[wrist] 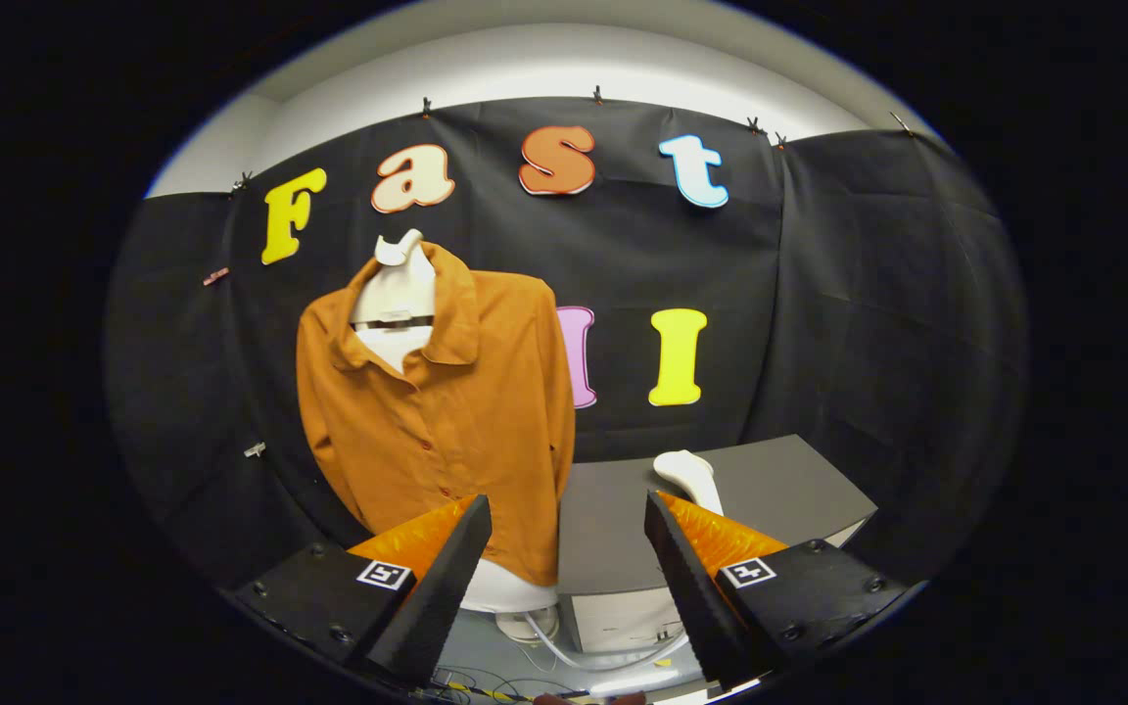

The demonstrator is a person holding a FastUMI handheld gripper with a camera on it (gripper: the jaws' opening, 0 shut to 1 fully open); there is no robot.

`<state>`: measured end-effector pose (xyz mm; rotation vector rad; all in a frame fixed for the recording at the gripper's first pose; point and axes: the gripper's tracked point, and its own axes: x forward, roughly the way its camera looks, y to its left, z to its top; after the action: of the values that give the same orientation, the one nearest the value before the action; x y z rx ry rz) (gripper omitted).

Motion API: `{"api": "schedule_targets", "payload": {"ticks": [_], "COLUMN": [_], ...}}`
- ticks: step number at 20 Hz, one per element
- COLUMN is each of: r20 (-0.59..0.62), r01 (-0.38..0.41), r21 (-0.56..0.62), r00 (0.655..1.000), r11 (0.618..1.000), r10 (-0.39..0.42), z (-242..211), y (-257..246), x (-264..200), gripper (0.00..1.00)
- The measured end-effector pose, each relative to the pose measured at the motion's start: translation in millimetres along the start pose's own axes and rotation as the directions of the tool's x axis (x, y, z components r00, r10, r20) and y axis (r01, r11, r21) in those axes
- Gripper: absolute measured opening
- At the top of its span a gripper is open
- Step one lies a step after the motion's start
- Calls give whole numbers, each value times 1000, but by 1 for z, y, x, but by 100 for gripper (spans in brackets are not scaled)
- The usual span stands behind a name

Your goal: Iron the clothes twice with a garment steamer, once on the left side and once on the right side.

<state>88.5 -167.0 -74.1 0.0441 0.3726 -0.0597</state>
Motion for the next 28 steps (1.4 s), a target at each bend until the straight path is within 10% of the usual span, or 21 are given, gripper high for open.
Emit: {"api": "schedule_targets", "payload": {"ticks": [14,23,28], "r20": [-453,-588,-630], "r01": [93,32,46], "r21": [-22,-15,-28], "r00": [887,808,775], "r11": [995,999,999], "r10": [-93,-34,-53], "z": [-115,-176,-197], "y": [-164,-176,-186], "x": [157,211,218], "gripper": [99,99,61]}}
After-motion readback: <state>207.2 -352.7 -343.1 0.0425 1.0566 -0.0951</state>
